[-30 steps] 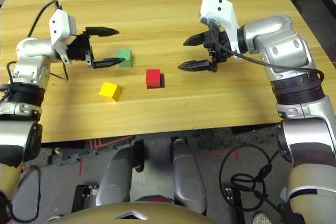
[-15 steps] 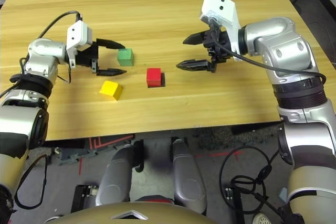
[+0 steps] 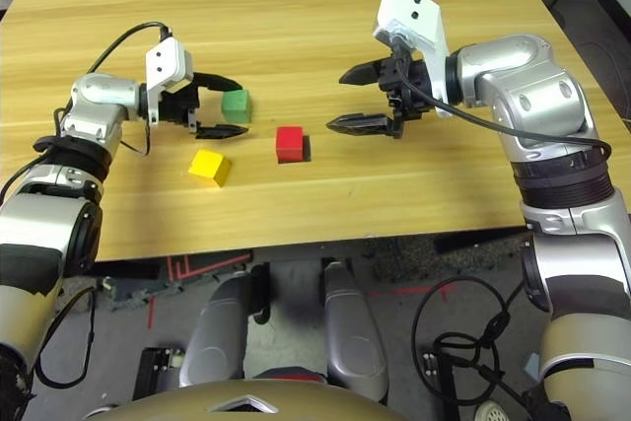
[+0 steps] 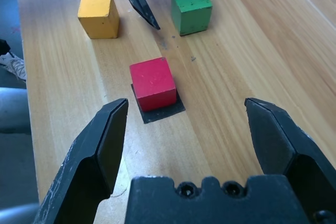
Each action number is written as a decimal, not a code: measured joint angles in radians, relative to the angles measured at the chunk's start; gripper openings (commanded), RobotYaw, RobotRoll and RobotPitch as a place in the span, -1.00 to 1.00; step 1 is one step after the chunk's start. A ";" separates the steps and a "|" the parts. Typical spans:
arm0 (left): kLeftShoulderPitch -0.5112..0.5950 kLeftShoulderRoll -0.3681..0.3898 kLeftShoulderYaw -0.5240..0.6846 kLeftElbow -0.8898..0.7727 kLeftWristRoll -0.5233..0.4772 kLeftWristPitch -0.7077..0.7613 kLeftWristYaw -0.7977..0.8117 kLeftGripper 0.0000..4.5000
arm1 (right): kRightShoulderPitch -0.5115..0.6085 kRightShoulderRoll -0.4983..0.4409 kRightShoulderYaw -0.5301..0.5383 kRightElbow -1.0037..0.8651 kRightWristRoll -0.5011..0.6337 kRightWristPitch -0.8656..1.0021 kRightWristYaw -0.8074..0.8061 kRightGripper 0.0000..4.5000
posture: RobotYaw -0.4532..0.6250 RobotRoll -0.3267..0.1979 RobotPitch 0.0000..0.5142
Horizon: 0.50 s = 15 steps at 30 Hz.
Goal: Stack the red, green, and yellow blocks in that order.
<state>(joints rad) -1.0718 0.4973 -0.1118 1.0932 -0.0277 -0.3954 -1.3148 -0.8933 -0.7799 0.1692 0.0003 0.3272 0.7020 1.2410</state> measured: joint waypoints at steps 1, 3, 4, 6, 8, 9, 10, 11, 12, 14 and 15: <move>-0.003 0.000 -0.001 0.006 0.012 -0.003 0.012 1.00 | 0.000 0.004 0.000 0.000 0.000 0.000 0.000 0.98 | 0.16 0.13 -0.13; -0.003 0.000 -0.003 0.020 0.026 -0.004 0.027 1.00 | 0.000 0.009 0.001 0.000 0.000 0.000 0.000 0.98 | 0.16 0.13 -0.13; -0.003 0.000 -0.003 0.027 0.029 -0.004 0.032 1.00 | 0.000 0.009 0.001 0.000 0.000 0.000 0.000 0.98 | 0.16 0.13 -0.13; -0.003 0.000 -0.003 0.036 0.035 -0.004 0.048 1.00 | 0.000 0.010 0.001 0.000 0.000 0.000 0.000 0.98 | 0.16 0.13 -0.13; -0.003 0.000 -0.003 0.039 0.036 -0.003 0.060 1.00 | 0.000 0.011 0.001 0.000 0.000 0.000 0.000 0.98 | 0.16 0.13 -0.12; -0.004 0.000 -0.003 0.040 0.037 -0.002 0.066 1.00 | 0.000 0.011 0.001 0.000 0.000 0.000 0.000 0.98 | 0.16 0.13 -0.12; -0.004 -0.002 -0.002 0.042 0.037 -0.001 0.071 1.00 | 0.000 0.012 0.002 0.000 0.000 -0.001 0.000 0.98 | 0.16 0.13 -0.12; -0.004 -0.004 -0.002 0.042 0.038 0.003 0.076 1.00 | 0.000 0.013 0.002 0.000 0.000 -0.001 0.000 0.98 | 0.16 0.13 -0.12; -0.004 -0.008 -0.002 0.042 0.039 0.006 0.081 1.00 | 0.000 0.014 0.002 0.000 0.000 -0.001 0.000 0.98 | 0.16 0.13 -0.12; -0.004 -0.017 -0.002 0.042 0.042 0.012 0.097 1.00 | 0.000 0.014 0.002 0.000 0.000 -0.001 0.000 0.98 | 0.16 0.13 -0.11; -0.004 -0.020 -0.002 0.042 0.044 0.018 0.108 1.00 | 0.000 0.014 0.002 0.000 0.000 -0.001 0.000 0.98 | 0.16 0.13 -0.11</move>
<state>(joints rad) -1.0757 0.4770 -0.1139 1.1351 0.0164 -0.3772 -1.2067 -0.8934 -0.7655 0.1712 0.0002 0.3272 0.7013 1.2409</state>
